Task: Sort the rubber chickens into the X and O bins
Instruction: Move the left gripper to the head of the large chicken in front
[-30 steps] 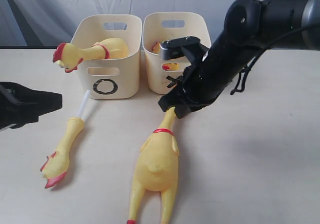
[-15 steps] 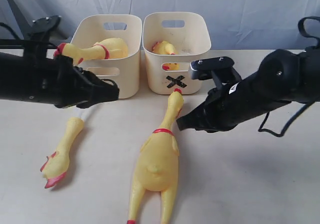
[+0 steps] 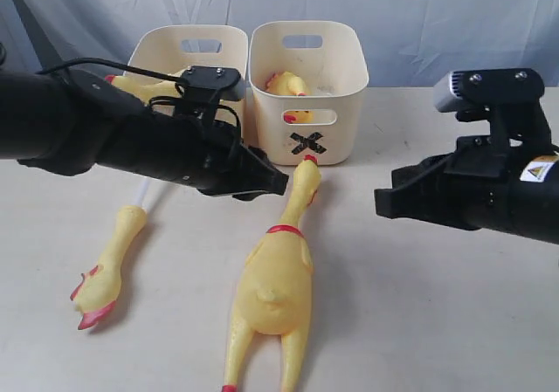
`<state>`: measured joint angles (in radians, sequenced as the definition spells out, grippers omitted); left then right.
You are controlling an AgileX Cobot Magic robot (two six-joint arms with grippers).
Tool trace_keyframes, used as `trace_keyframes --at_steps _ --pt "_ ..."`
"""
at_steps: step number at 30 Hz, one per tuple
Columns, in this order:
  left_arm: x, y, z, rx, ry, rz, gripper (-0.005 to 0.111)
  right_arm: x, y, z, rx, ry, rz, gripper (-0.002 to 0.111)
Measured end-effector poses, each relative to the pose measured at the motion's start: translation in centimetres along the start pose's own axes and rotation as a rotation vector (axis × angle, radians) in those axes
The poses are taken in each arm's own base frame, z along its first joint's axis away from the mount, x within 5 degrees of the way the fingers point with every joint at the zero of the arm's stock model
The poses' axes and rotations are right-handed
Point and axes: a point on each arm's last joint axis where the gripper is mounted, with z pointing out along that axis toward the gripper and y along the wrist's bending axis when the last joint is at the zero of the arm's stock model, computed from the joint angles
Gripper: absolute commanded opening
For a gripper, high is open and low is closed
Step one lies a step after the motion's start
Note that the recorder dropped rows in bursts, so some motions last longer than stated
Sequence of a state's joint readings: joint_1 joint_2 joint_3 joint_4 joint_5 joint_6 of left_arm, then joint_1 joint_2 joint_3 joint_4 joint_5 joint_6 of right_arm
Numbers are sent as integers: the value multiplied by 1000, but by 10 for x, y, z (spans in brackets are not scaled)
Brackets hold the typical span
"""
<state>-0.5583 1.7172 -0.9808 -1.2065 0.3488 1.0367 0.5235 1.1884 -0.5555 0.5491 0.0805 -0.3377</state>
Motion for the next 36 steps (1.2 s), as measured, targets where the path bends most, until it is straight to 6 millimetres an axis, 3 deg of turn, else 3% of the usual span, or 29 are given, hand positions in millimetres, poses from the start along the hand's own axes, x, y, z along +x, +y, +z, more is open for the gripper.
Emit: trace_keyframes --at_steps 3,8,14,18,31,36 --pt "-4 1 19 4 18 3 37 12 -3 -9 10 -19 14 -1" --pt "-8 8 46 0 38 -1 53 21 -8 -21 27 -71 19 -1" --pt "-3 21 83 -8 86 -12 54 19 -8 -25 28 -103 28 -1" --pt "-6 27 98 -18 89 4 54 19 -8 -25 28 -103 28 -1" --pt "9 33 114 -18 158 -22 54 19 -8 -25 29 -106 32 -1" --pt "11 34 117 -19 173 -40 36 19 -8 -25 29 -106 32 -1"
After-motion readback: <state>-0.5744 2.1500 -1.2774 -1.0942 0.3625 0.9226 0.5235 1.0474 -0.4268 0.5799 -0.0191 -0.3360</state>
